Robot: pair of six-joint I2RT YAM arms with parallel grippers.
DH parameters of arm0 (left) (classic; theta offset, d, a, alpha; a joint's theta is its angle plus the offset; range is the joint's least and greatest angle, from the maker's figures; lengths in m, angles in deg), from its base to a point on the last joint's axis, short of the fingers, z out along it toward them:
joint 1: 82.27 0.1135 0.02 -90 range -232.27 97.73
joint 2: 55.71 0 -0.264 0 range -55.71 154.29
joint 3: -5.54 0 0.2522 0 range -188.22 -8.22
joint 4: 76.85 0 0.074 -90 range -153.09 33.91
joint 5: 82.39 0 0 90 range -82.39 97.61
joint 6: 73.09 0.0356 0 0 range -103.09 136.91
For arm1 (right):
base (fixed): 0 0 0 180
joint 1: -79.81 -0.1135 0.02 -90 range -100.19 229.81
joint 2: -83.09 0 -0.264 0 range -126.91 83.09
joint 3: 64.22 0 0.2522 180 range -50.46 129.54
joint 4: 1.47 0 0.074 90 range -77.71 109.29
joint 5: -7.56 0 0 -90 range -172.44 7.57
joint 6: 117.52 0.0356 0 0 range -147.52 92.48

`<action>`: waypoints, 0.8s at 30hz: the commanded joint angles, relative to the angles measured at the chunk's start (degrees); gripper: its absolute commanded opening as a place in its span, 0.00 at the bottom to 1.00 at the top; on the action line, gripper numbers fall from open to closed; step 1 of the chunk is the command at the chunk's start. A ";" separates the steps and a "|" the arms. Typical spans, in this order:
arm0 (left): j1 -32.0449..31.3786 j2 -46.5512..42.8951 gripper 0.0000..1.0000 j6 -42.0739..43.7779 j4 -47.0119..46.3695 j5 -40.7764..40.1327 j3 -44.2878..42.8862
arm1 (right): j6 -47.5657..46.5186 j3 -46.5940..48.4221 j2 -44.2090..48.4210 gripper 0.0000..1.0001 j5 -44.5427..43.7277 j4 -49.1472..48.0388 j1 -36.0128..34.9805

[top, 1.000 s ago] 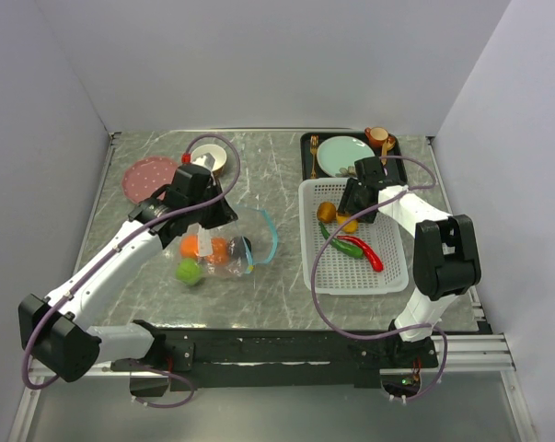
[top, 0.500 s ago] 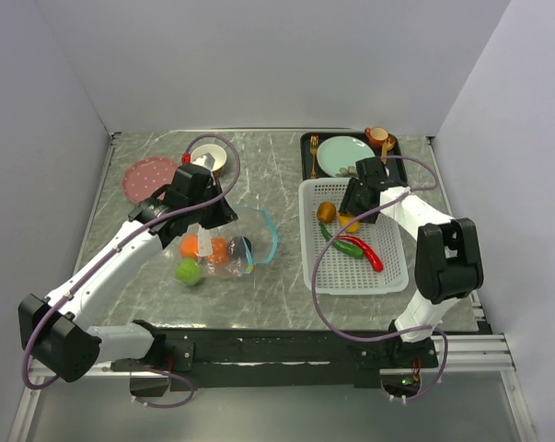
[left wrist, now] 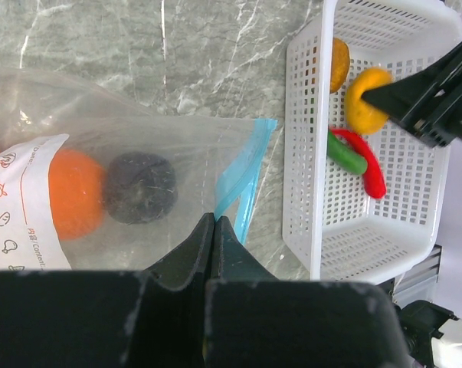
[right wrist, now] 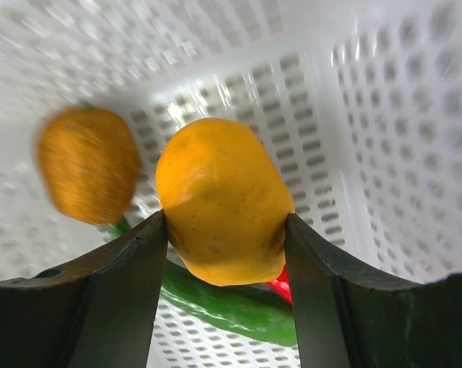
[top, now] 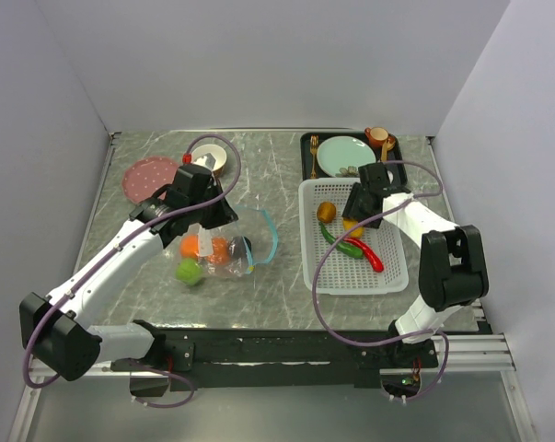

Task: Place the food in the zip-top bag and seal the zipper
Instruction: Pick up the fake vegetable from the bin.

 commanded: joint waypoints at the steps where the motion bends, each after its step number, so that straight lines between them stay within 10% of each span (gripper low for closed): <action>1: 0.09 -1.17 0.01 -0.07 -1.43 -0.53 0.12 | 1.26 -2.71 0.92 0.41 2.22 -2.88 0.42; 24: 0.09 0.67 0.01 0.20 -2.31 1.67 0.56 | 7.23 -4.73 15.41 0.40 16.01 -3.94 0.15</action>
